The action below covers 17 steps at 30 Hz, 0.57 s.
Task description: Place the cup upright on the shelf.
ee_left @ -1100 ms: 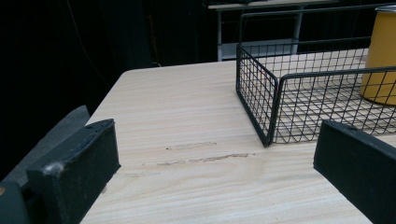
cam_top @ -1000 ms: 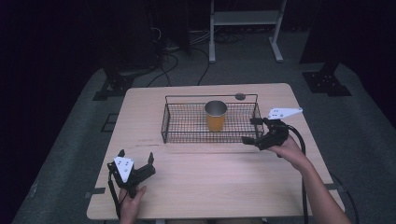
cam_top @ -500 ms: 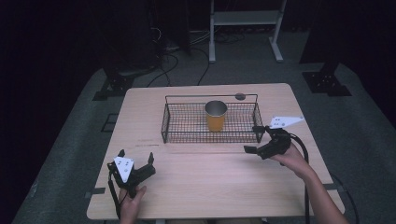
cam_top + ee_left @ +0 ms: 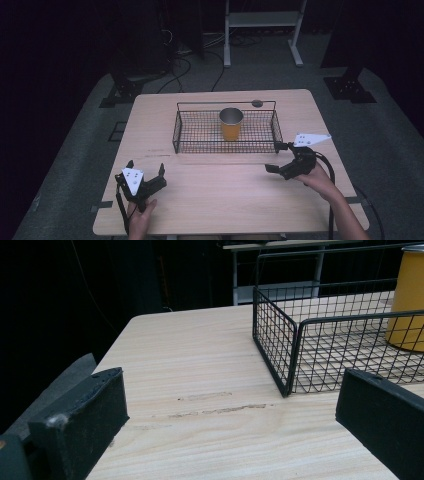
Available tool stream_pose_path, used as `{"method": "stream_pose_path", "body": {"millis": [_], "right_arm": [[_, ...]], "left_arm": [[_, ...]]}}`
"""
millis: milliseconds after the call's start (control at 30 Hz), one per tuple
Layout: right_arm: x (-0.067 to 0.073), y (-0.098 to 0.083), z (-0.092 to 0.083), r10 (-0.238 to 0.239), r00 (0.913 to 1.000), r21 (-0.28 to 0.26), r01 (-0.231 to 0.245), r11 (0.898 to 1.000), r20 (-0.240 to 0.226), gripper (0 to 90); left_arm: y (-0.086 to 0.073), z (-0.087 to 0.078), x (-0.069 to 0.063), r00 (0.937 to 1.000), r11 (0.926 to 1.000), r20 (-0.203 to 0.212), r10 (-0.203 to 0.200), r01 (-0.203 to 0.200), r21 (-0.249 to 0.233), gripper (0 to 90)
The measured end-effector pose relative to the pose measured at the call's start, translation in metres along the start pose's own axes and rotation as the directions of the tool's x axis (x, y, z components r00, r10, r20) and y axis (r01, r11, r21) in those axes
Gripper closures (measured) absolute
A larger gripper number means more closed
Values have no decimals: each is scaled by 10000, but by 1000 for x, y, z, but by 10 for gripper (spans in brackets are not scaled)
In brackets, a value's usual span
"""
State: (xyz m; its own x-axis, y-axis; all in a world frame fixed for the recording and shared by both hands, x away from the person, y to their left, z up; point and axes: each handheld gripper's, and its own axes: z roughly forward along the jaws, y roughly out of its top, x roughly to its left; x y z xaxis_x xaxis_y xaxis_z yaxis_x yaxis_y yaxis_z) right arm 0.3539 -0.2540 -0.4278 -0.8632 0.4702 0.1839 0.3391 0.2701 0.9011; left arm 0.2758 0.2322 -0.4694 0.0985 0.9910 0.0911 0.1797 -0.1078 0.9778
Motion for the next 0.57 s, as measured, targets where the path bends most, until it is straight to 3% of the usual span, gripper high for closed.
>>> {"method": "stream_pose_path", "body": {"millis": [267,367,467,567], "right_arm": [[10,-16,-6,54,9998,-149,-52,9999,192,0],[17,-24,-9,102,9981,-309,-83,9995,604,0],[30,-37,-13,378,9955,-1031,-289,9943,864,0],[42,-53,-17,726,9938,-1942,-550,9794,845,0]], "left_arm": [[0,0,0,10000,10000,-11,6,-6,9,0],[0,0,0,10000,10000,-23,12,-12,31,0],[0,1,0,10000,10000,-36,-1,2,27,0],[0,1,0,10000,10000,-35,-6,6,26,0]]}}
